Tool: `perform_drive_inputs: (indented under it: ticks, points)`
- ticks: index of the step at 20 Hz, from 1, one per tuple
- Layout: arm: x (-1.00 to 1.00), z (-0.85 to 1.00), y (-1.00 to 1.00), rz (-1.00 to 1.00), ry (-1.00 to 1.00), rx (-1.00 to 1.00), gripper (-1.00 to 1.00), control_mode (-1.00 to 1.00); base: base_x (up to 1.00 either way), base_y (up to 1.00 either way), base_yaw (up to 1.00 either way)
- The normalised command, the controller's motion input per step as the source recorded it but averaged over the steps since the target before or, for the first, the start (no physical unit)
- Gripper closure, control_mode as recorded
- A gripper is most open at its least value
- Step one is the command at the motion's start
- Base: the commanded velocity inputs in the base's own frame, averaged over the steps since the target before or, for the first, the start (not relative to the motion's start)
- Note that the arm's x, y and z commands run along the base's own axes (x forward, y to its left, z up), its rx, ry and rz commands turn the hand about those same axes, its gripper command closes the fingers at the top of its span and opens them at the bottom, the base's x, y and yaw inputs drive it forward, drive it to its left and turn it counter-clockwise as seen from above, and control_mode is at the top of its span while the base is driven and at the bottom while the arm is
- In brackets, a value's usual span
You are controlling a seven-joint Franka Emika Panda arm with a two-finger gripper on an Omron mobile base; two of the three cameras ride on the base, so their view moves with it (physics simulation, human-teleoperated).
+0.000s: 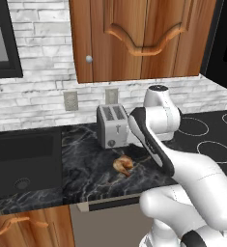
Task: Pick the mug from the counter and place it inside the microwave. Then close the microwave.
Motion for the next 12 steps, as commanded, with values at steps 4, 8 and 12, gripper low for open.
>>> perform_drive_inputs:
  ticks: [4, 8, 12]
  points:
    - [-0.27, 0.06, 0.04, 0.0, -0.06, 0.0, 1.0, -1.0, 0.0, 0.0, 0.0]
    - [-0.31, 0.09, 0.02, 0.0, -0.13, 0.0, 1.0, -1.0, 0.0, 0.0, 0.0]
    - [-0.18, 0.04, 0.0, 0.0, -0.17, 0.0, 1.0, -1.0, 0.0, 0.0, 0.0]
